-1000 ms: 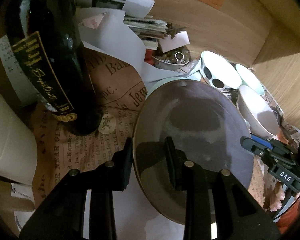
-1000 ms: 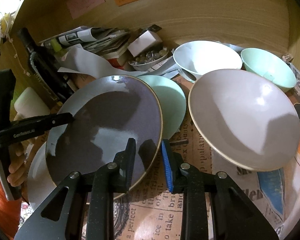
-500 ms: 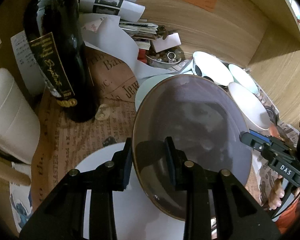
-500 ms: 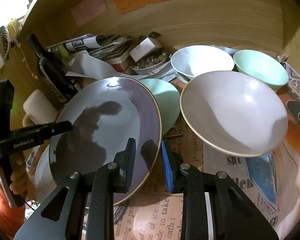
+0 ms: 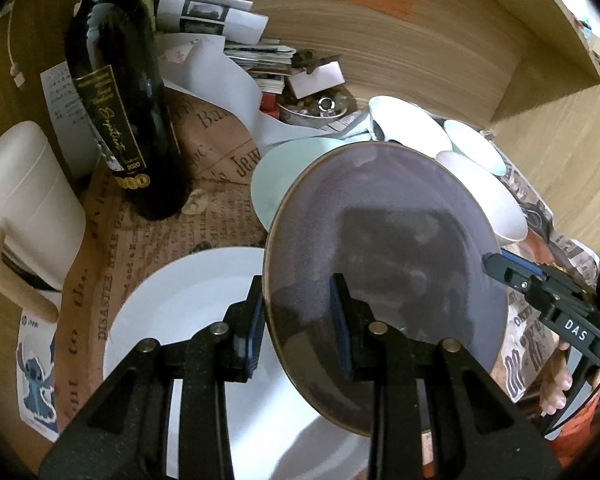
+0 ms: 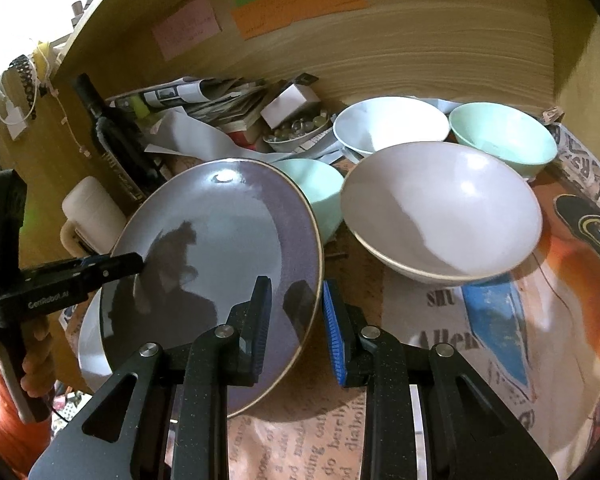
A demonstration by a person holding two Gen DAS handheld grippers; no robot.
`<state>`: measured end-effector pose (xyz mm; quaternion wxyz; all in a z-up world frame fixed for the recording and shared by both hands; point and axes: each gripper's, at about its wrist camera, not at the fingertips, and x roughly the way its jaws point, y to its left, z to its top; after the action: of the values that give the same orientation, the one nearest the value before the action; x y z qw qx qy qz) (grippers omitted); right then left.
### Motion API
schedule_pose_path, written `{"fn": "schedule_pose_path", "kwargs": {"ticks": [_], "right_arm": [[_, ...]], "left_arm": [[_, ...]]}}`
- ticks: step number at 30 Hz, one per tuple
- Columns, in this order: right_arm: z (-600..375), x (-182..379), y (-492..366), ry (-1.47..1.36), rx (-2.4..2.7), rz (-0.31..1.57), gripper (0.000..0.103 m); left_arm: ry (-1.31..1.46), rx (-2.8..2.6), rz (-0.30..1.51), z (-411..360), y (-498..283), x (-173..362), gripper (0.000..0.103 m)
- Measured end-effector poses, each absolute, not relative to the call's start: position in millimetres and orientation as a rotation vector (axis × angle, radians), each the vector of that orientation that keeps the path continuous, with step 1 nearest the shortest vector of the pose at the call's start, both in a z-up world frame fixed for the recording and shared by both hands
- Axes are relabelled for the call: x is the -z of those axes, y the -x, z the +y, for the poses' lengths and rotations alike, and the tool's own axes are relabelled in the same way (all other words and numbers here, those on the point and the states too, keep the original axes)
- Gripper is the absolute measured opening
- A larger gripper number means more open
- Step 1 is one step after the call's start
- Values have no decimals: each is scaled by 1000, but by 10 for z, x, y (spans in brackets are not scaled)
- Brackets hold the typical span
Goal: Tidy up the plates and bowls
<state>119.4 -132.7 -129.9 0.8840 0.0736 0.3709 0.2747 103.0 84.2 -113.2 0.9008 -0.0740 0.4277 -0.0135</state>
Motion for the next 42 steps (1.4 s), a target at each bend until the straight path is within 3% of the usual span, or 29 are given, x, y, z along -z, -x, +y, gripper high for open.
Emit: {"fn": "schedule_pose_path", "kwargs": {"ticks": [42], "right_arm": [[-2179,1585,-827,-160,-551,837,24]], "left_arm": [[174,28,967,-154,-641,1470,31]]}}
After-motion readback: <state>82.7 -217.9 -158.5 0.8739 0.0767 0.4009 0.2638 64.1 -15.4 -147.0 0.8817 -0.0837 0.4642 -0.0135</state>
